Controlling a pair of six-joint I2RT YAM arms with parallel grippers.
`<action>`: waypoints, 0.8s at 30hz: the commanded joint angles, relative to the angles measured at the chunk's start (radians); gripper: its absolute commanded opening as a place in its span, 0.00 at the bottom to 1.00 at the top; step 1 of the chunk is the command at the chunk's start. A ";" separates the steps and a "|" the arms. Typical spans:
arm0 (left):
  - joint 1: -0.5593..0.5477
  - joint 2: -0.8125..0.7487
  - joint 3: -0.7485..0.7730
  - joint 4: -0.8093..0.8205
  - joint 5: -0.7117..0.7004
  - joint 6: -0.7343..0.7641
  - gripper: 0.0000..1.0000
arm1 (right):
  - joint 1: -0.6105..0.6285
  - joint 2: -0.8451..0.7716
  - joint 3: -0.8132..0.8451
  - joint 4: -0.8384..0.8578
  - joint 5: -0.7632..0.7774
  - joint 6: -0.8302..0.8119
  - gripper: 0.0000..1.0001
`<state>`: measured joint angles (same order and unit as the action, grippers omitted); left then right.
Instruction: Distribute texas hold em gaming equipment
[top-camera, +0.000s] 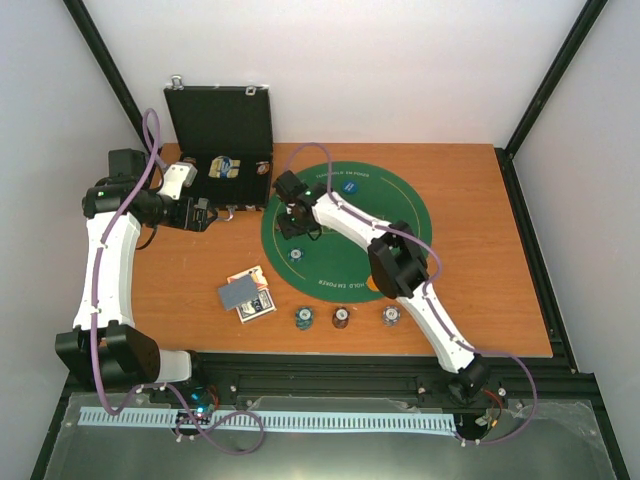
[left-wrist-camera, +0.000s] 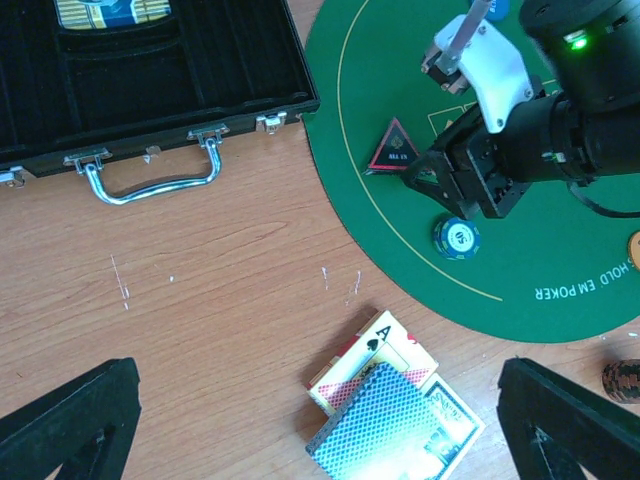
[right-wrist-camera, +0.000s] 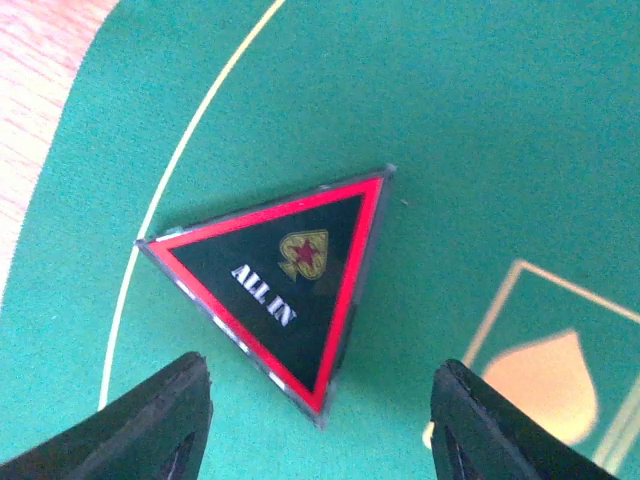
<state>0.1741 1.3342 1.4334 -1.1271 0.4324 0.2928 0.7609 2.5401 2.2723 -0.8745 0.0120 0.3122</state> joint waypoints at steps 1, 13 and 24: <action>0.007 -0.007 0.044 -0.033 0.002 0.005 1.00 | 0.011 -0.164 -0.025 0.002 0.055 -0.024 0.66; 0.008 -0.055 -0.008 -0.010 -0.037 -0.023 1.00 | 0.223 -0.663 -0.667 0.102 0.171 0.055 0.89; 0.008 -0.084 -0.045 0.002 -0.032 -0.034 1.00 | 0.421 -0.787 -0.980 0.169 0.128 0.183 0.90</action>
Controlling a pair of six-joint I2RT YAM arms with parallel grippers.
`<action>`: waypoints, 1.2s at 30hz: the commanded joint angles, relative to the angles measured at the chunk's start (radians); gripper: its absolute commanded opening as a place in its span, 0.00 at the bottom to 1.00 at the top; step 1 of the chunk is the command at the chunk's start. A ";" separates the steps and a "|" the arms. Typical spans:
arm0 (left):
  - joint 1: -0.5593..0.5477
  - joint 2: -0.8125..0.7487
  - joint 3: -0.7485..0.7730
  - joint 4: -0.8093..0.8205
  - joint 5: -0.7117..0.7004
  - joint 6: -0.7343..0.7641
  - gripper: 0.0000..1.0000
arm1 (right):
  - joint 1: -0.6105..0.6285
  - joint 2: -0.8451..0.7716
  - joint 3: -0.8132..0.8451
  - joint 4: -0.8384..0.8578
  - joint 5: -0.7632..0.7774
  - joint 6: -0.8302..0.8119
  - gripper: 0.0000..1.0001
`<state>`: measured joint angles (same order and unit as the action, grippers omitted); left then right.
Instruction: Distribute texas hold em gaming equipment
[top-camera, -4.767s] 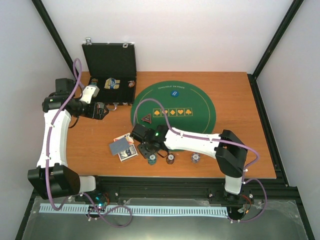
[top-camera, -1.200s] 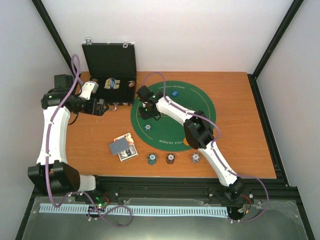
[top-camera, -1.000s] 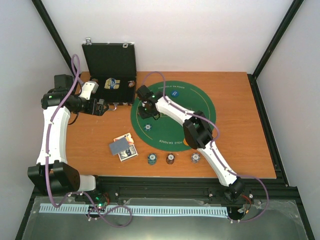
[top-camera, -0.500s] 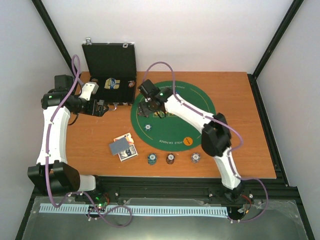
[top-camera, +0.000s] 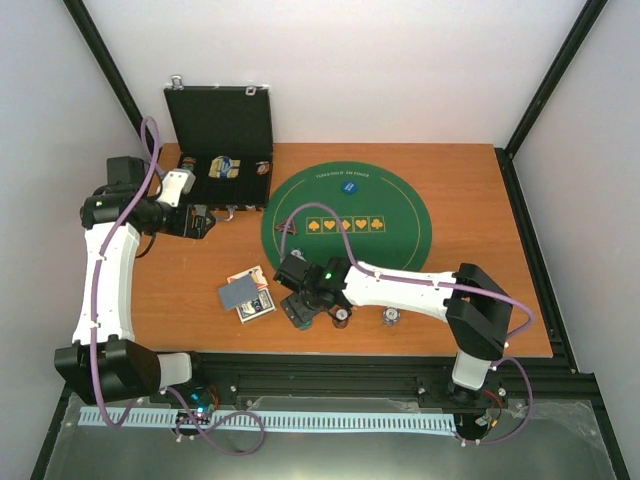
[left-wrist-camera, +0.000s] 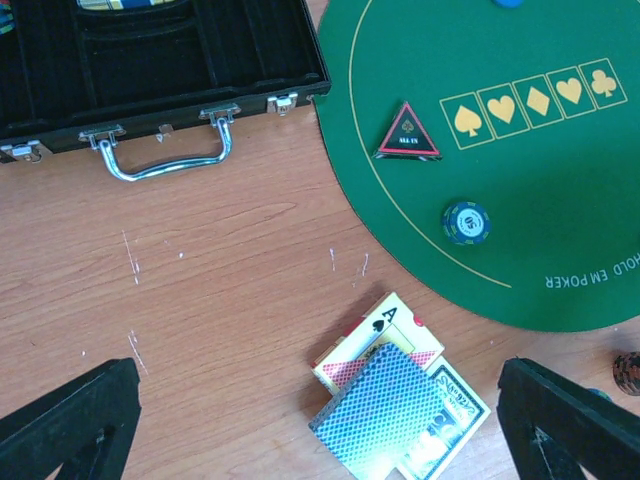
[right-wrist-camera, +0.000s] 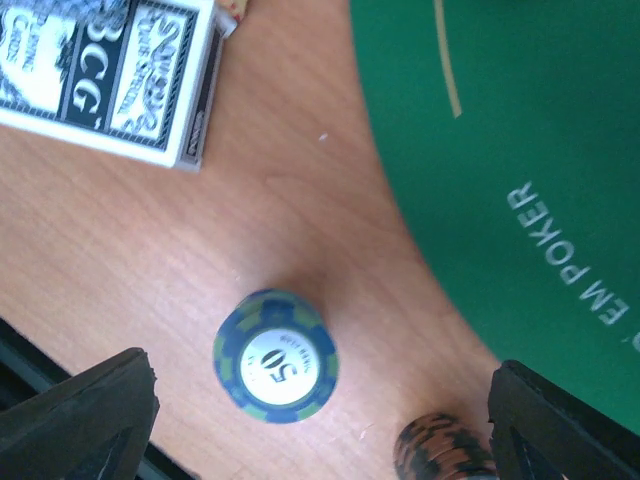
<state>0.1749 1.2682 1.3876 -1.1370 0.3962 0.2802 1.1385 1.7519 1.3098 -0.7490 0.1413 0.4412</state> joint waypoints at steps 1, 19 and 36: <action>0.008 -0.021 0.002 0.010 0.007 -0.020 1.00 | 0.050 0.012 -0.021 0.046 -0.006 0.056 0.90; 0.006 -0.041 0.017 0.006 0.011 -0.026 1.00 | 0.055 0.106 -0.044 0.085 -0.026 0.042 0.70; 0.007 -0.049 0.030 0.002 0.003 -0.015 1.00 | 0.055 0.121 -0.060 0.103 -0.008 0.056 0.44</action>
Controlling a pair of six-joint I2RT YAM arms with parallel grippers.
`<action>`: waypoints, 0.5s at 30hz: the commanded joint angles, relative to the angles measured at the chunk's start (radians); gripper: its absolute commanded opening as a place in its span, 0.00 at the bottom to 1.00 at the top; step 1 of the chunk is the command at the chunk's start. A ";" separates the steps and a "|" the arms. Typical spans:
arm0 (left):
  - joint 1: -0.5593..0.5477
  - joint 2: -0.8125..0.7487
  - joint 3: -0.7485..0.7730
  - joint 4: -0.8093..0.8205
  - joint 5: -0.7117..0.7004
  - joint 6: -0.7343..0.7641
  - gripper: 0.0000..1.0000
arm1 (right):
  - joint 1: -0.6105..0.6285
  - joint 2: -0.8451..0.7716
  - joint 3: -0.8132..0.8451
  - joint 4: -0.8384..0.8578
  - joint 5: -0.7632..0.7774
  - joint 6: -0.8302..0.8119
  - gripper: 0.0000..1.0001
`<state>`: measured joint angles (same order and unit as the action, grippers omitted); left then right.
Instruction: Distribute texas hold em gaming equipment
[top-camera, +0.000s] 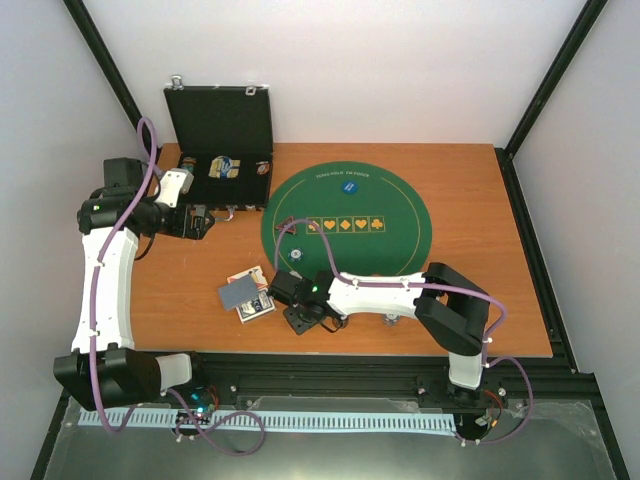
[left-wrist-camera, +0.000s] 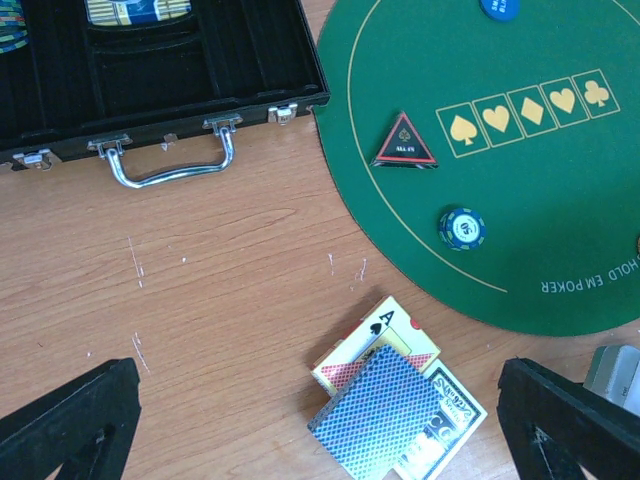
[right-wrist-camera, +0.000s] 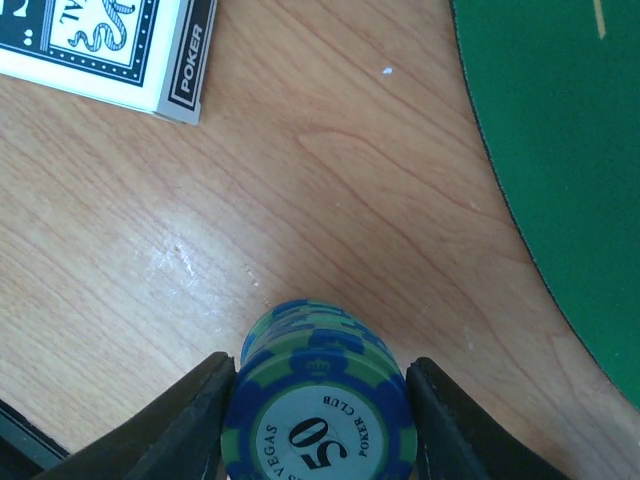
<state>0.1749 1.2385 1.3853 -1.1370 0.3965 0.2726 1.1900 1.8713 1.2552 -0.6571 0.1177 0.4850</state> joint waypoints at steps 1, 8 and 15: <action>0.006 -0.019 0.034 0.000 0.004 -0.006 1.00 | 0.003 -0.002 -0.005 0.011 0.015 0.013 0.44; 0.006 -0.020 0.037 -0.003 0.007 -0.006 1.00 | 0.003 -0.024 0.006 -0.005 0.016 0.006 0.48; 0.008 -0.023 0.034 -0.006 0.011 -0.003 1.00 | 0.003 -0.022 0.014 -0.009 0.012 0.006 0.49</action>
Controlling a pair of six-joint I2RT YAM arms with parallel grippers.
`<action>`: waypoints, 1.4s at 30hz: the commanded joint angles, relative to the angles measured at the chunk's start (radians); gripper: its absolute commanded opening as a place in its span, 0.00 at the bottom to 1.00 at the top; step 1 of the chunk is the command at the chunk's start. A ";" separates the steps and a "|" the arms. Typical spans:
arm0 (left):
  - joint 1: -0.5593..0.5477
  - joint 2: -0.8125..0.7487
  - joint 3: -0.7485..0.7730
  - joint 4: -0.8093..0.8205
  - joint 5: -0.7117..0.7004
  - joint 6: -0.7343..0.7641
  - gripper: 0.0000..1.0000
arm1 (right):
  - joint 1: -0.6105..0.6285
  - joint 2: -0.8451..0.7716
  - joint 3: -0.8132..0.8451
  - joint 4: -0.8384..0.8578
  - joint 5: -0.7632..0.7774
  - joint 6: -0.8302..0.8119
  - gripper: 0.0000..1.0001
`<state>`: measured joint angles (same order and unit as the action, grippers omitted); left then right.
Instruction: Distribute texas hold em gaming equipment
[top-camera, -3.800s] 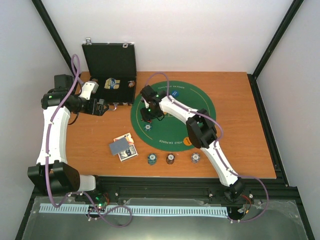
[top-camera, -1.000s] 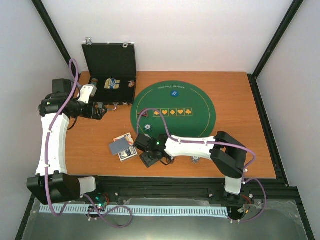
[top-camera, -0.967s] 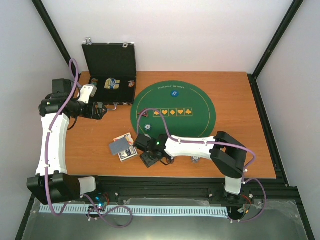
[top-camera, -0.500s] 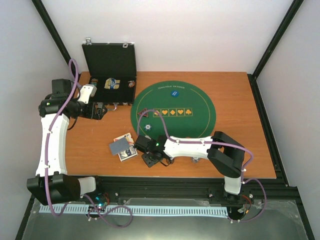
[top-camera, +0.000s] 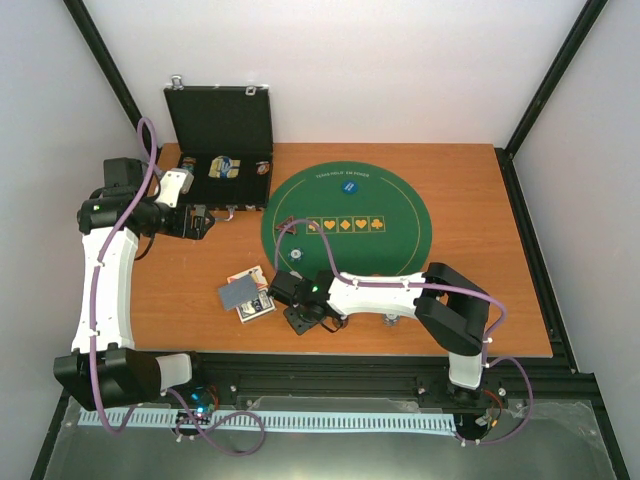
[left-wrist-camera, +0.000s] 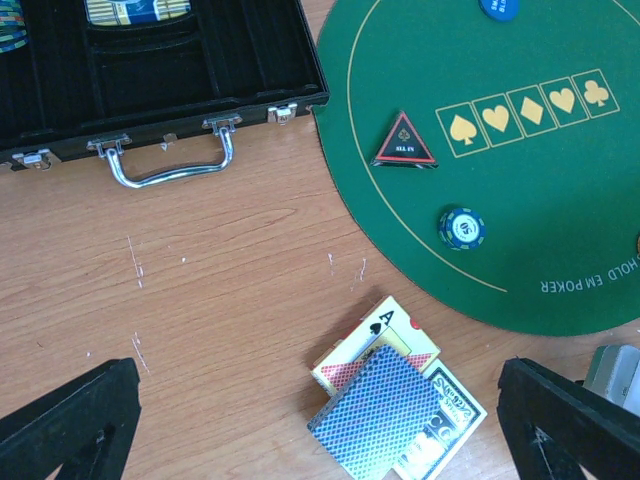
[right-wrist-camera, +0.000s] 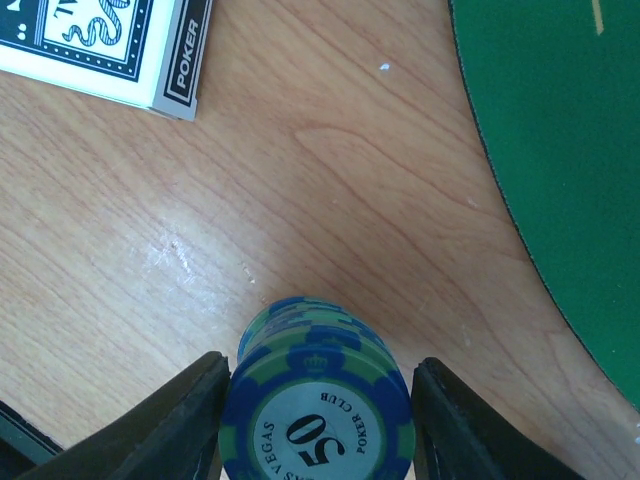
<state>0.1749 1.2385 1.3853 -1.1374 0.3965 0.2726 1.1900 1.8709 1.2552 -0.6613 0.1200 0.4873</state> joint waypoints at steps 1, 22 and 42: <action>0.007 -0.025 0.031 -0.004 0.013 -0.002 1.00 | 0.003 -0.023 0.016 -0.005 0.009 0.004 0.49; 0.007 -0.028 0.021 -0.002 0.017 -0.001 1.00 | 0.003 -0.034 0.028 -0.018 0.014 0.003 0.48; 0.008 -0.035 0.041 -0.012 0.007 0.002 1.00 | -0.009 -0.054 0.039 -0.047 0.035 -0.021 0.14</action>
<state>0.1749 1.2217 1.3853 -1.1378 0.4000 0.2729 1.1900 1.8629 1.2690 -0.6704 0.1230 0.4850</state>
